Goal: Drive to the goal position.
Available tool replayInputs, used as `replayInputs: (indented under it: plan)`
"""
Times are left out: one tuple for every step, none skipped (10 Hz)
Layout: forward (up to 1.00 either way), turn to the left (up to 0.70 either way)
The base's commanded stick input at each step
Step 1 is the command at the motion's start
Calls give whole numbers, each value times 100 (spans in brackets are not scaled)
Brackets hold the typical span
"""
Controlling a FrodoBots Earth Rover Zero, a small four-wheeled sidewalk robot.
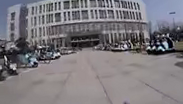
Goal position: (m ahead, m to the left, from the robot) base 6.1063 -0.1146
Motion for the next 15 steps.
replayInputs:
  plan:
    - [100,0]
    - [100,0]
    - [100,0]
    - [100,0]
    - [100,0]
    - [100,0]
    - [100,0]
    - [100,0]
    - [100,0]
    - [100,0]
    - [100,0]
    - [100,0]
    - [100,0]
    - [100,-16]
    - [100,-27]
